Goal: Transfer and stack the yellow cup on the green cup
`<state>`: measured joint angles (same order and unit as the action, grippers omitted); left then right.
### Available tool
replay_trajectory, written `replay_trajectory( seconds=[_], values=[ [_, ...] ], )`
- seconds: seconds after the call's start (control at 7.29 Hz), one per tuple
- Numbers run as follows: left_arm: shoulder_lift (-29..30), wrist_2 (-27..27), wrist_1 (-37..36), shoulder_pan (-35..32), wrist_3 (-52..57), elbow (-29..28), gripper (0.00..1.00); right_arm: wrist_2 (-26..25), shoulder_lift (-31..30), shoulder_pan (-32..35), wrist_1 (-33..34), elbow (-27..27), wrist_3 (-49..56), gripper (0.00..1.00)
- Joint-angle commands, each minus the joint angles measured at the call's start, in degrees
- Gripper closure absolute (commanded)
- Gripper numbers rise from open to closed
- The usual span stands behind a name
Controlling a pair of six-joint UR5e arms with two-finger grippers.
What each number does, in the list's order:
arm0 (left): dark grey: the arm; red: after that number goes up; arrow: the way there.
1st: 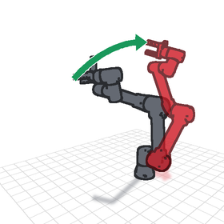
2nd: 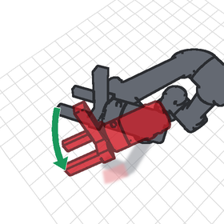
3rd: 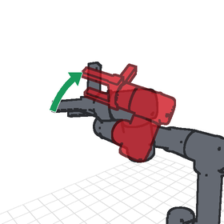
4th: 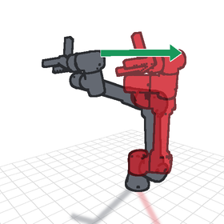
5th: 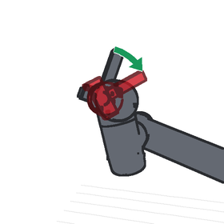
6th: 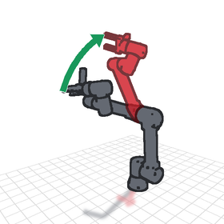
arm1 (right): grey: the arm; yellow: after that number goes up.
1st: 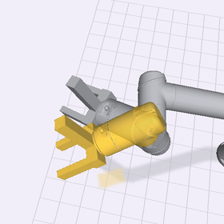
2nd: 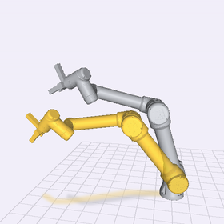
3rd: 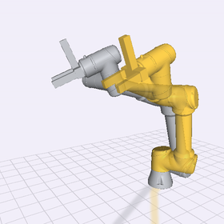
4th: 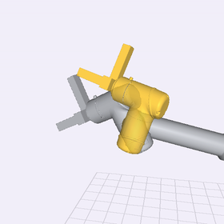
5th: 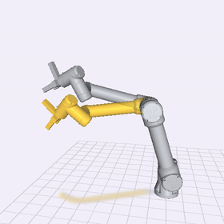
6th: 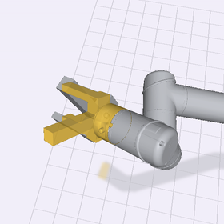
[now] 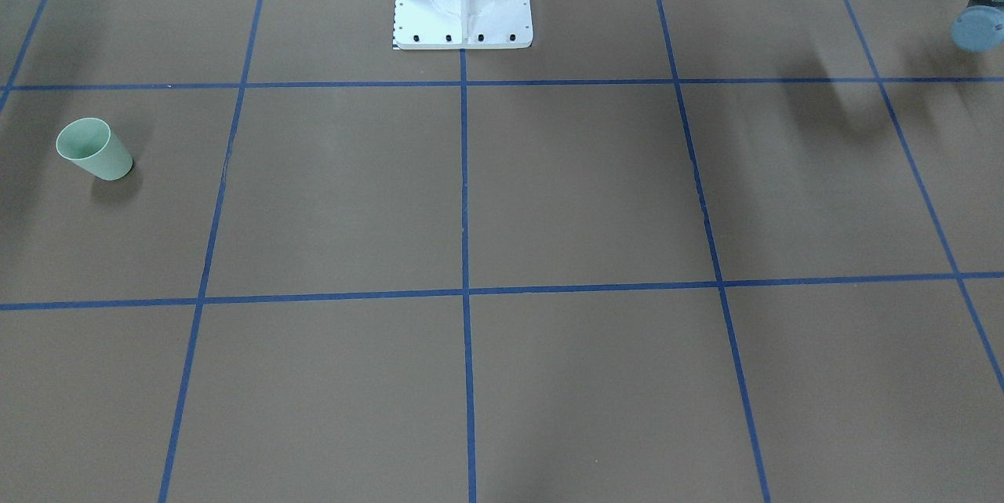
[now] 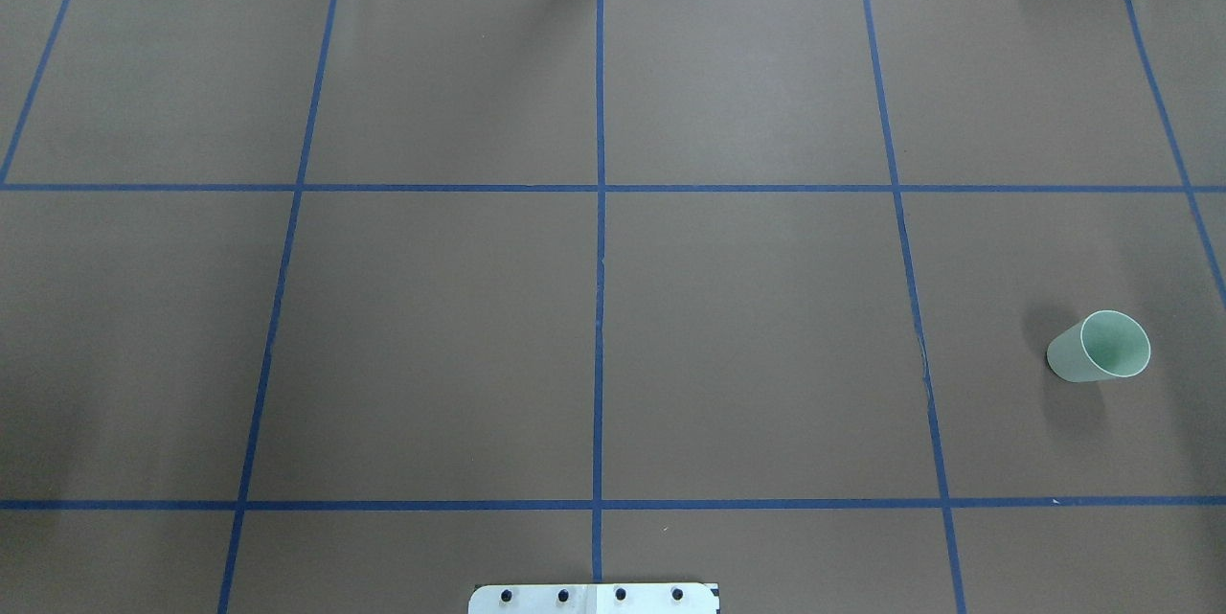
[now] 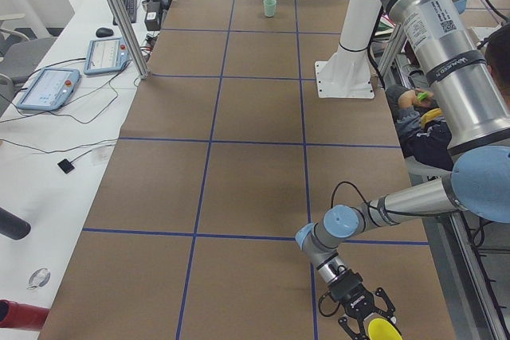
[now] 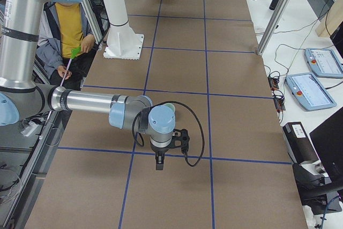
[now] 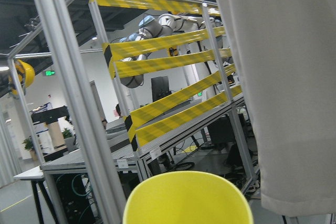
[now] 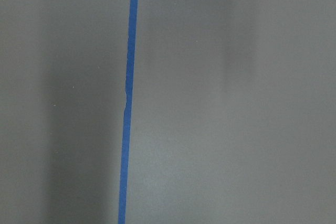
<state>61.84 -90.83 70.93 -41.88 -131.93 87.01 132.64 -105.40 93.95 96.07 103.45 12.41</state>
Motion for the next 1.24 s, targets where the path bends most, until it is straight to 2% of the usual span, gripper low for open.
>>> replay_trajectory(
  seconds=[0.0, 0.27, 0.41, 0.69, 1.1],
  values=[
    [1.5, 16.1, 7.6, -10.4, 9.8, 0.1, 0.58, 0.0, 0.8, 0.0, 0.0, 1.1, 0.0, 0.0],
    [4.5, 27.5, 17.6, -16.8, 18.3, -0.2, 0.59, 0.1, 1.8, 0.0, 0.0, 1.1, -0.1, 0.0],
    [4.8, 31.0, 24.9, -18.0, 21.7, -0.3, 0.59, 0.1, 2.0, 0.0, -0.2, 1.0, -0.1, 0.0],
    [5.0, 34.7, 42.0, -21.0, 32.5, -1.0, 0.6, 0.2, 2.0, 0.0, -6.3, 0.2, -0.2, 0.0],
    [9.5, 35.8, 61.6, -21.9, 43.7, -1.8, 0.62, 0.0, 2.2, 0.0, -7.3, 0.1, -0.2, 0.0]
  ],
)
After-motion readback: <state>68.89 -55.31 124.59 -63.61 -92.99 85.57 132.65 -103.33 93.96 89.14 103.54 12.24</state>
